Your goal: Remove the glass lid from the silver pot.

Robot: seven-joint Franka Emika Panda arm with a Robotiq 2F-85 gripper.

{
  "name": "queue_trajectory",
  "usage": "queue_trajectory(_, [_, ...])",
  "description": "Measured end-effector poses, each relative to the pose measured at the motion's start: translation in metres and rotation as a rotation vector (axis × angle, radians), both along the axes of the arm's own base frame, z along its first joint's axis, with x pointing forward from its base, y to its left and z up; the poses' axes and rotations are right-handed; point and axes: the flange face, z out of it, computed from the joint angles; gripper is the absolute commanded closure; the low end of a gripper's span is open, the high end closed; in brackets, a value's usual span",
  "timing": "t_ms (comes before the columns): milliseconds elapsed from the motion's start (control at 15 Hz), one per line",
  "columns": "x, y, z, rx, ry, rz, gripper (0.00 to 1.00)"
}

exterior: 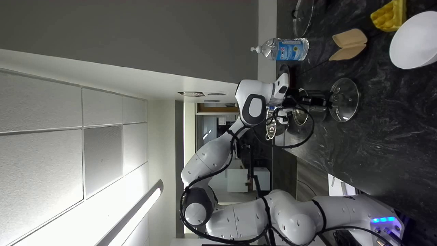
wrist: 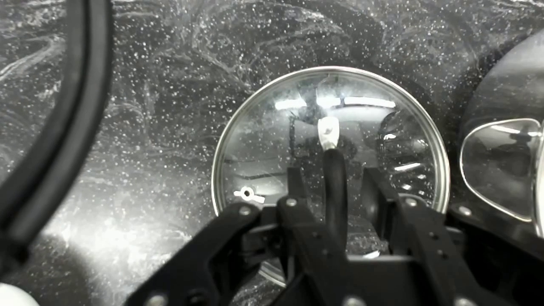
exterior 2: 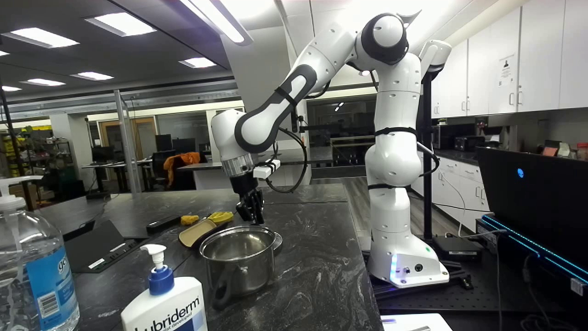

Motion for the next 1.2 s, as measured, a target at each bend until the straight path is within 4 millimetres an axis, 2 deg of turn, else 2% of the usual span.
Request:
queue_trajectory(67, [0.000, 0.000, 0.000, 0.000, 0.000, 0.000, 0.33])
queue_trajectory(133, [0.000, 0.000, 0.000, 0.000, 0.000, 0.000, 0.32])
queue_trajectory(200, [0.000, 0.000, 0.000, 0.000, 0.000, 0.000, 0.27])
queue_trajectory(467, [-0.001, 0.000, -0.001, -0.002, 0.015, 0.001, 0.01])
queue_trajectory(733, [-0.001, 0.002, 0.012, -0.008, 0.050, 0.011, 0.00])
queue_trajectory(1200, [0.013, 0.002, 0.083, -0.032, 0.051, 0.057, 0.00])
